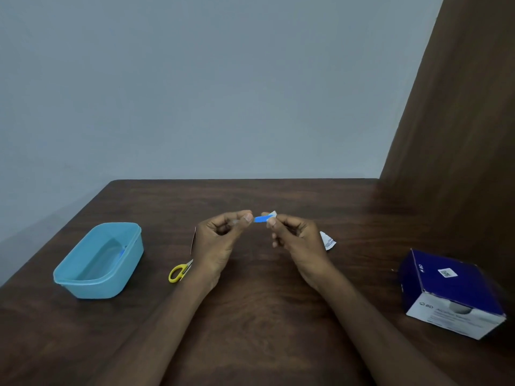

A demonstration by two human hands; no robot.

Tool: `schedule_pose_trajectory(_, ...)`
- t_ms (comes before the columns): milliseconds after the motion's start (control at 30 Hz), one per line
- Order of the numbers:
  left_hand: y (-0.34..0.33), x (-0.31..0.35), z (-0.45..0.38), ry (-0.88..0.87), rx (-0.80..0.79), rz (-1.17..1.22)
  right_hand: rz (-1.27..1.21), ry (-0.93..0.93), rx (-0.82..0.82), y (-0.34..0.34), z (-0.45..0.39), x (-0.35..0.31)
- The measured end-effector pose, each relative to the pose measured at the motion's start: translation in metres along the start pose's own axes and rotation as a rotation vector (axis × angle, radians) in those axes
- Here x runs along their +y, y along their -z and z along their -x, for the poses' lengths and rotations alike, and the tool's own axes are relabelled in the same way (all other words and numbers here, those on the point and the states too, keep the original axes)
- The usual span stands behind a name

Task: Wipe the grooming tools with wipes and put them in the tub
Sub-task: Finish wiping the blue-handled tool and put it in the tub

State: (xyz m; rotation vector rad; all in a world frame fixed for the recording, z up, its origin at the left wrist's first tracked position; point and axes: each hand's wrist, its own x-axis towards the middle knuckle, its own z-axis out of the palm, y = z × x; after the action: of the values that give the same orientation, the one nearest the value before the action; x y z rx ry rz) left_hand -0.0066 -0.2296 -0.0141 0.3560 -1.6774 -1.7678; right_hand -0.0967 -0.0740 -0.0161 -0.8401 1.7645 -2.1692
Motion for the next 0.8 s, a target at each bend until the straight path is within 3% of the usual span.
schedule_pose_trajectory(200,-0.003,0.0,0.006,-0.061,-0.124,-0.144,-0.136,-0.064,0.158,0.002,-0.006,-0.002)
schedule_pose_trajectory(400,-0.001,-0.004,0.005,-0.1,-0.208,-0.177,-0.011,-0.123,-0.016,-0.002,0.006,-0.003)
schedule_pose_trajectory(600,-0.004,-0.007,0.003,-0.075,-0.308,-0.242,-0.096,-0.156,0.141,0.0,-0.003,-0.007)
schedule_pose_trajectory(800,-0.002,-0.001,-0.001,0.046,-0.305,-0.222,-0.24,-0.151,0.116,0.002,-0.005,-0.012)
